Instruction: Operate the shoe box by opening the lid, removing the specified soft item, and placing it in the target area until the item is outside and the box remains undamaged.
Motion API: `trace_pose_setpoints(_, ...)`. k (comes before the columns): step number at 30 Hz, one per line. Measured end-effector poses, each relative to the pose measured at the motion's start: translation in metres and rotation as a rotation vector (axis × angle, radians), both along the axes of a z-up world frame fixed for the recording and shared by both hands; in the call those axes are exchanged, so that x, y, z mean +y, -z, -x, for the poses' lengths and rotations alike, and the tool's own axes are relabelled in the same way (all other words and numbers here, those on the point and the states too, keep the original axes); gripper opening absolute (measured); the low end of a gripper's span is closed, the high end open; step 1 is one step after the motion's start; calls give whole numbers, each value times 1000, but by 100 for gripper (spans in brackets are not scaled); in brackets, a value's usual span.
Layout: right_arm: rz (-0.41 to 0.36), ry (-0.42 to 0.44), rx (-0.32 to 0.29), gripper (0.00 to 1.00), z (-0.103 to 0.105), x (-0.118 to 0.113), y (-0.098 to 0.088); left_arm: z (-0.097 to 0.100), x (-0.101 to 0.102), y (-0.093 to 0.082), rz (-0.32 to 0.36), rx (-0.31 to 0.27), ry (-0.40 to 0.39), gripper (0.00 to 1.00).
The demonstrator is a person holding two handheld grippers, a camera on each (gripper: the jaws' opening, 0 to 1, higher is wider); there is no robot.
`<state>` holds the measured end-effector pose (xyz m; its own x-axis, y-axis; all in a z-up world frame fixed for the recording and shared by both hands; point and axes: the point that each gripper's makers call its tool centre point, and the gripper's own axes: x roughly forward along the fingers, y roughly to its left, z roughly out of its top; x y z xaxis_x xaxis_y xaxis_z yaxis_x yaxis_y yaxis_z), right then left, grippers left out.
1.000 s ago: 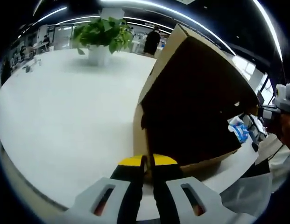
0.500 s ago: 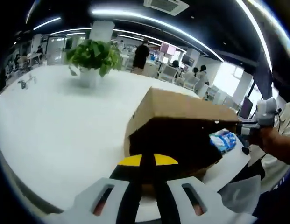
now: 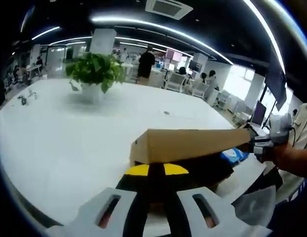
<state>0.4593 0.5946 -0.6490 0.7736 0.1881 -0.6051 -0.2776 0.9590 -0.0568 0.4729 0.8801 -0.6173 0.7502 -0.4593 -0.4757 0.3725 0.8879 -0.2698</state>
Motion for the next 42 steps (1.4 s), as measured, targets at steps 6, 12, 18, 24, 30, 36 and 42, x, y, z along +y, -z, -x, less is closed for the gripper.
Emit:
trace_pose_setpoints(6, -15, -11, 6, 4, 10, 3, 0, 1, 2, 3, -18, 7, 10, 4)
trace_pose_setpoints(12, -25, -40, 9, 3, 23, 12, -1, 3, 2, 8, -31, 16, 22, 4)
trace_pose_setpoints(18, -34, -48, 14, 3, 31, 15, 0, 5, 2, 11, -36, 27, 28, 5)
trace_pose_setpoints(24, -37, -57, 23, 4, 37, 17, 3, 10, 4, 19, -48, 46, 34, 5)
trace_pose_setpoints(30, -38, -60, 32, 3, 43, 16, 8, 16, 5, 28, -57, 72, 36, 5)
trace_pose_setpoints(36, -36, -64, 46, 3, 48, 18, 15, 22, 6, 38, -68, 99, 40, 6)
trace_pose_setpoints(42, -38, -60, 67, 3, 54, 15, 25, 26, 9, 50, -86, 123, 42, 6)
